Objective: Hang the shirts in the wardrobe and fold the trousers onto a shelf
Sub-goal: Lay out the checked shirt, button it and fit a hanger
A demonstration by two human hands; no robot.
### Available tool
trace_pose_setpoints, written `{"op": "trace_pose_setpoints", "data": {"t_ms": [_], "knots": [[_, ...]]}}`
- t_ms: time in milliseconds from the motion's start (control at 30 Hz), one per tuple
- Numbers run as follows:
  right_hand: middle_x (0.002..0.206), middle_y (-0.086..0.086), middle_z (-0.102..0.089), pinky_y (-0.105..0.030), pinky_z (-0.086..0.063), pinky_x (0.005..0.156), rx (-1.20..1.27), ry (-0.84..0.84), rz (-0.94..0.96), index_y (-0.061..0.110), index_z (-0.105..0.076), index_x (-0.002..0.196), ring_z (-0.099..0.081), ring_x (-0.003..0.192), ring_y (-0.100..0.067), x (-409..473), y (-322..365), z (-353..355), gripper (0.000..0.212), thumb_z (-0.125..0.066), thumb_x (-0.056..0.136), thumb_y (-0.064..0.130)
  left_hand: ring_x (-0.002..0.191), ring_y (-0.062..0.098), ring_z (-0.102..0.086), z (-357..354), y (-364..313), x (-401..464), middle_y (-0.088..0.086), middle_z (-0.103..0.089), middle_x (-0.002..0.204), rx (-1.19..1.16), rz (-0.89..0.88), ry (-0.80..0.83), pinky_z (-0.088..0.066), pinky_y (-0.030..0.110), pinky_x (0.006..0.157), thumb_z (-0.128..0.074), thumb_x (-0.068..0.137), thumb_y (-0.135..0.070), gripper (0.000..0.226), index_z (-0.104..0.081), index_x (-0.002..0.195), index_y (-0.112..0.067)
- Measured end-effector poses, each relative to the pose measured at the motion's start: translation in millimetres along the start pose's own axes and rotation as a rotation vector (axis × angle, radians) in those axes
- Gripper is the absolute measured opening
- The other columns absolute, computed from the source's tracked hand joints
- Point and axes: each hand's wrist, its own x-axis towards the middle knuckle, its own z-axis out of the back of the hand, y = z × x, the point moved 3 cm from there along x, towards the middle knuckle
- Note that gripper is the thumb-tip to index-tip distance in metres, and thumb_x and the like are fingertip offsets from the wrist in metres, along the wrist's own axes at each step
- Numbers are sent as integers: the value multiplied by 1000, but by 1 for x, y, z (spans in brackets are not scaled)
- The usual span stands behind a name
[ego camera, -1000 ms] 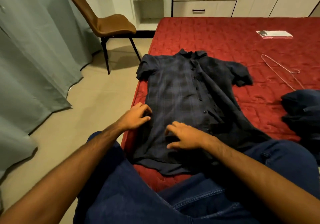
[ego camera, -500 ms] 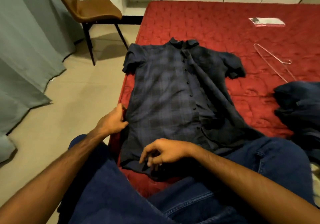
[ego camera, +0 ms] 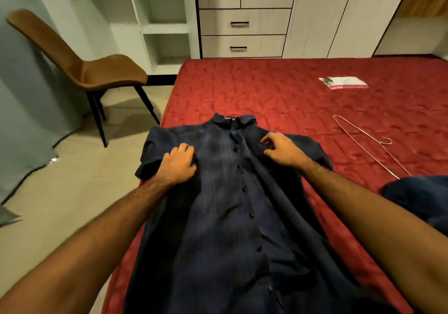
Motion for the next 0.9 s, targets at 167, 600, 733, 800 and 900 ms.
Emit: {"op": "trace_pose_setpoints", "data": {"t_ms": [167, 600, 733, 800, 900], "knots": [[126, -16, -57, -45, -42, 98, -150, -142, -150, 10, -56, 122, -52, 121, -36, 131, -34, -13, 40, -62, 88, 29, 117, 38, -52, -9, 53, 127, 17, -55, 125, 48, 49, -130, -42, 53, 93, -54, 94, -26, 31, -53, 119, -9], [100, -20, -64, -37, -45, 78, -14, 32, -510, -6, -60, 104, -62, 97, -28, 258, -74, -45, 18, -54, 88, -2, 103, 40, -60, -47, 106, 259, 19, -60, 110, -167, -179, 17, -44, 49, 78, -61, 97, -30, 26, -50, 104, -8], [118, -29, -59, -44, -45, 86, -38, -91, -425, 8, -43, 109, -60, 109, -40, 314, -54, -31, 19, -51, 92, 5, 98, 41, -56, -33, 112, 312, 19, -55, 106, 80, -93, -137, -41, 51, 77, -70, 89, -27, 32, -52, 106, -7], [118, -27, -60, -40, -44, 86, -43, -61, -388, 11, -44, 108, -60, 111, -39, 341, -61, -39, 16, -53, 95, 13, 101, 39, -51, -30, 108, 327, 20, -51, 111, 159, -67, -202, -38, 52, 82, -76, 81, -21, 40, -52, 110, -6], [124, -28, -59, -41, -43, 88, -120, -19, -358, 5, -46, 112, -57, 115, -41, 358, -93, -63, 19, -50, 95, 14, 108, 36, -49, -34, 67, 318, 14, -49, 125, 39, -185, -354, -36, 51, 86, -63, 86, -26, 41, -52, 124, -13]]}}
